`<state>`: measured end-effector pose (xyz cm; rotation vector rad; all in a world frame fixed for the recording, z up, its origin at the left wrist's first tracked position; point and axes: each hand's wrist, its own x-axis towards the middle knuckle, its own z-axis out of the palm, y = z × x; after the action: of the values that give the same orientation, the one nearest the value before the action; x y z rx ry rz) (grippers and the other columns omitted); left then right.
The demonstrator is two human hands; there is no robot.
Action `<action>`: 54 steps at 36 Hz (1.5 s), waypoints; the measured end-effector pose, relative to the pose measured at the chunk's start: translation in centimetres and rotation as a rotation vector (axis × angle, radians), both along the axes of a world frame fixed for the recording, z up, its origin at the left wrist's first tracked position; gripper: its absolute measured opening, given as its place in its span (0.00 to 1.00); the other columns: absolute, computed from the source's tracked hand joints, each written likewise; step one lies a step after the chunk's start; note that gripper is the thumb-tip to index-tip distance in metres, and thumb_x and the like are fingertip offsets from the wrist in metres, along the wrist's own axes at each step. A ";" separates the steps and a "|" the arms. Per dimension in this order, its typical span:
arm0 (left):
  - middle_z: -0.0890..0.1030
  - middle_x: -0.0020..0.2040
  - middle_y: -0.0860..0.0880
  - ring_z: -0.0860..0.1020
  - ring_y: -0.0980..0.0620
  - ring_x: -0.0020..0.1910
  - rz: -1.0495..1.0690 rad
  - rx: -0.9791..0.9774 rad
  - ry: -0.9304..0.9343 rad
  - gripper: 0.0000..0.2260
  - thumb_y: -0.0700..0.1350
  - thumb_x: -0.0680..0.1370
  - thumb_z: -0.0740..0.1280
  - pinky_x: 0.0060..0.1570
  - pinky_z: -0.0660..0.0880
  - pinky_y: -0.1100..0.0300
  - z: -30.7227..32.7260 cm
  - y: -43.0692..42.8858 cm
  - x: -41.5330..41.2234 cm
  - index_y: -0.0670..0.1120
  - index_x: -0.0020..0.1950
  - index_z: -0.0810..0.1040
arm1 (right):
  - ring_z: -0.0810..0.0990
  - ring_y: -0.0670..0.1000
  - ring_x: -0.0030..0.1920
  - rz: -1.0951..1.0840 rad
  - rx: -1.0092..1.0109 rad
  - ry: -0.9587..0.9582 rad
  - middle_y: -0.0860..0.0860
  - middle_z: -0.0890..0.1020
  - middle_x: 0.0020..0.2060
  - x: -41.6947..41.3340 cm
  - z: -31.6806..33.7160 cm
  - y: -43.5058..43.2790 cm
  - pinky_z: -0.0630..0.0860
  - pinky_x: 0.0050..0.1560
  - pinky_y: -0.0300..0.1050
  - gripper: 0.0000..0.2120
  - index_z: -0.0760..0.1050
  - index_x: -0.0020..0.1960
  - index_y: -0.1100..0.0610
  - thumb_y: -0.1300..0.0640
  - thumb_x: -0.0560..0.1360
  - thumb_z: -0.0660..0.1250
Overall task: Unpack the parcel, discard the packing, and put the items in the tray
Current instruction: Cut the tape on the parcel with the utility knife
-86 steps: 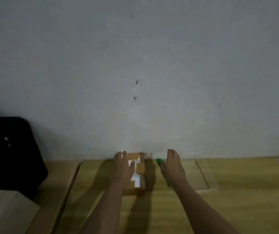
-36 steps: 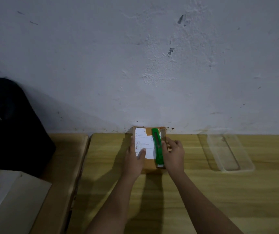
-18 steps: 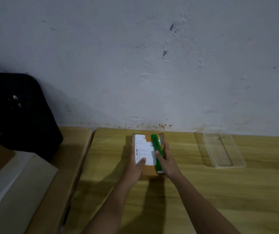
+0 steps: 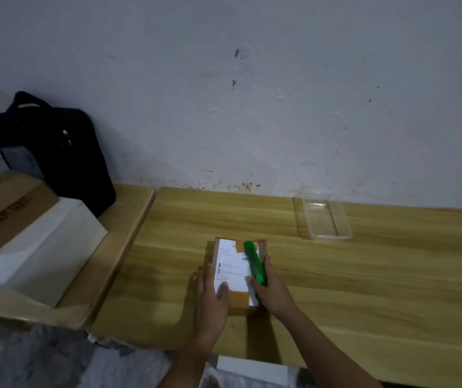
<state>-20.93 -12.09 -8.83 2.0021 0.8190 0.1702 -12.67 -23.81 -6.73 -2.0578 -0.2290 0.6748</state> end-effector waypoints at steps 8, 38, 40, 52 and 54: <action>0.48 0.77 0.38 0.55 0.40 0.75 0.312 -0.044 0.077 0.27 0.49 0.80 0.59 0.66 0.63 0.52 0.3 -5.1 -1.2 0.47 0.76 0.52 | 0.79 0.60 0.50 0.085 -0.210 -0.161 0.60 0.79 0.57 0.8 -0.1 -0.8 0.69 0.40 0.43 0.29 0.45 0.76 0.50 0.51 0.80 0.55; 0.54 0.76 0.41 0.60 0.42 0.73 0.191 0.029 0.029 0.26 0.51 0.82 0.53 0.65 0.63 0.51 -0.6 5.0 5.3 0.51 0.77 0.47 | 0.81 0.58 0.43 -0.069 -0.102 -0.364 0.61 0.84 0.45 5.6 2.6 -1.0 0.76 0.43 0.49 0.14 0.76 0.62 0.55 0.57 0.76 0.64; 0.54 0.76 0.41 0.60 0.42 0.73 0.187 0.026 0.033 0.26 0.51 0.81 0.54 0.64 0.64 0.51 -0.6 5.0 5.3 0.50 0.77 0.47 | 0.81 0.57 0.44 -0.058 -0.143 -0.367 0.60 0.84 0.47 5.7 2.7 -0.7 0.76 0.43 0.48 0.15 0.75 0.63 0.55 0.56 0.76 0.64; 0.67 0.71 0.41 0.68 0.40 0.67 0.314 0.029 -0.014 0.25 0.50 0.81 0.57 0.61 0.66 0.52 -0.9 4.4 5.8 0.50 0.77 0.53 | 0.79 0.58 0.50 0.171 -0.545 -0.419 0.55 0.81 0.51 7.6 5.5 0.3 0.71 0.41 0.44 0.15 0.74 0.62 0.47 0.53 0.77 0.58; 0.68 0.71 0.41 0.68 0.39 0.67 0.339 0.023 -0.025 0.25 0.49 0.81 0.57 0.62 0.65 0.52 -1.0 4.3 5.9 0.49 0.76 0.54 | 0.79 0.57 0.52 0.191 -0.589 -0.429 0.54 0.80 0.52 7.5 5.8 -0.3 0.71 0.42 0.45 0.15 0.74 0.61 0.47 0.53 0.77 0.58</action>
<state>-15.00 -7.78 -9.80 1.8652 1.1409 0.4000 -5.22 -24.08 -0.89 -2.7672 -0.5263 0.4321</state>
